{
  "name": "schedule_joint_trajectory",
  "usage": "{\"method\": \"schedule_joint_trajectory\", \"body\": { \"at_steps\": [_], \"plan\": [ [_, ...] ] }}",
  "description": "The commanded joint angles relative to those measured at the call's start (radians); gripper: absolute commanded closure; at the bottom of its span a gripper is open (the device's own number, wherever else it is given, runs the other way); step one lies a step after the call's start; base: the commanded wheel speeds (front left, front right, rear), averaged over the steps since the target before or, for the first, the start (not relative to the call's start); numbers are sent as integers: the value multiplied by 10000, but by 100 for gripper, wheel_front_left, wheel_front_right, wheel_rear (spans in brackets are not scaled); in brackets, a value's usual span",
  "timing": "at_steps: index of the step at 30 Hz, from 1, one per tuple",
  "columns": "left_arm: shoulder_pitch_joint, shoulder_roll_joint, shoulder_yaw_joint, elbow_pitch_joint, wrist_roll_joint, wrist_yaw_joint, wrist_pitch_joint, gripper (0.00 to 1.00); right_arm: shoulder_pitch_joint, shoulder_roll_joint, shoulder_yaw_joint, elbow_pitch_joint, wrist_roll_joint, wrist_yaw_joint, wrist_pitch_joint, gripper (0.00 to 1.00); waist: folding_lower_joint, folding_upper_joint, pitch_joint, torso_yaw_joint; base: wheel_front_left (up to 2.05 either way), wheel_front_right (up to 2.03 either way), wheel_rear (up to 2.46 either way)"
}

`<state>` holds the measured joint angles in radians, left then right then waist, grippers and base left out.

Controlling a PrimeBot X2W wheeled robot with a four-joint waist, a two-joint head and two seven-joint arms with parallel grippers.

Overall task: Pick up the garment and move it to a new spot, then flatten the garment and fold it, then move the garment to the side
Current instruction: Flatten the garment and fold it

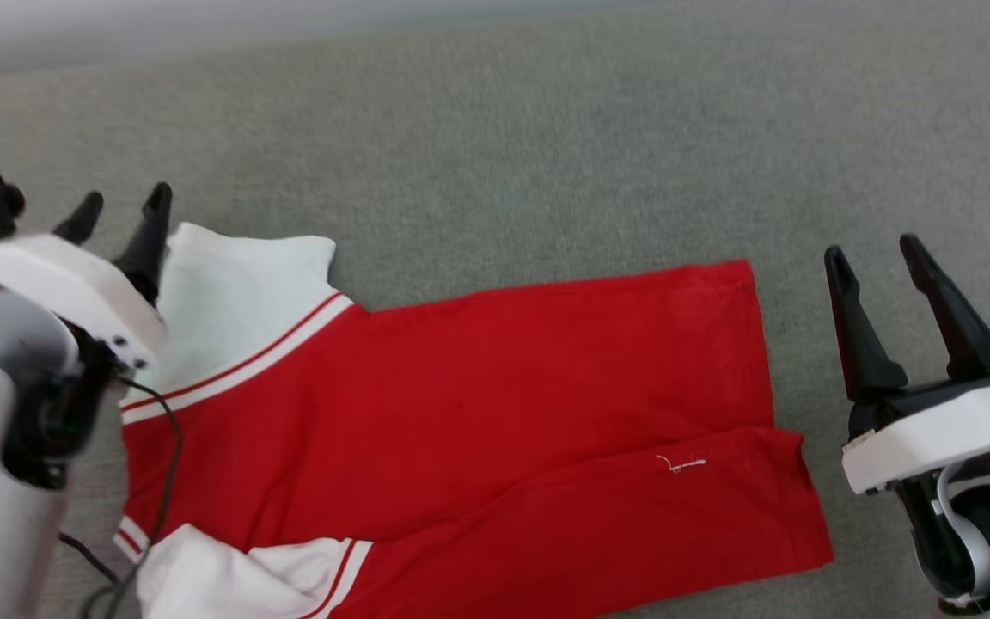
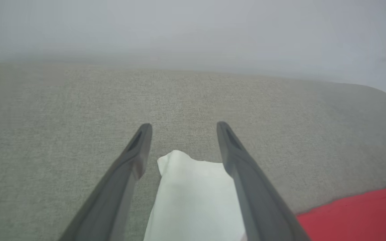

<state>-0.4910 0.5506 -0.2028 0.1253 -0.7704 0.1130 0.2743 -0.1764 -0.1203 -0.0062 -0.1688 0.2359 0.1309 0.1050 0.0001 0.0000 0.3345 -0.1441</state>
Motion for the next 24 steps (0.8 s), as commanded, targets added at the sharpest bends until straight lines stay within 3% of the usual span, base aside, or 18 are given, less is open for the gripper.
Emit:
{"method": "schedule_joint_trajectory", "body": {
  "at_steps": [1, 5, 8, 11, 15, 16, 18, 24],
  "plan": [
    [-235, 135, -16, 122, -113, -135, 283, 0, -183, 45, 33, -48, -84, -4, -17, 0, -1, 0, 571, -258, 0, 0, 0],
    [-874, 720, -239, 688, -848, -755, 2108, 0, -387, 83, 165, -5, -70, -4, 42, 0, -1, 0, 928, -437, 0, 0, 0],
    [-1143, 1167, -380, 942, -1354, -964, 3544, 0, -466, 129, 234, 90, -7, -4, 59, 0, -1, 0, 1109, -565, 0, 0, 0],
    [-1248, 1548, -539, 1042, -1727, -920, 4807, 0, -506, 182, 277, 207, 109, -4, 83, 0, -1, 0, 1273, -674, 0, 0, 0],
    [-1092, 1569, -871, 1213, -2014, -590, 6007, 0, -568, 211, 336, 364, 318, -3, 128, 0, -1, 0, 1460, -782, 0, 0, 0],
    [-1016, 1521, -985, 1271, -2027, -515, 6193, 44, -601, 198, 355, 406, 392, -4, 180, 0, -1, 0, 1489, -796, 0, 0, 0],
    [-941, 1289, -1111, 1378, -2147, -440, 6362, 100, -655, 121, 396, 495, 647, -4, 322, 0, -1, 0, 1548, -822, 0, 0, 0],
    [-993, 874, -1208, 1752, -2180, -614, 5962, 100, -1044, -422, 544, 1135, 1557, -4, 1447, 0, -1, 0, 1468, -742, 0, 0, 0]
  ]
}}
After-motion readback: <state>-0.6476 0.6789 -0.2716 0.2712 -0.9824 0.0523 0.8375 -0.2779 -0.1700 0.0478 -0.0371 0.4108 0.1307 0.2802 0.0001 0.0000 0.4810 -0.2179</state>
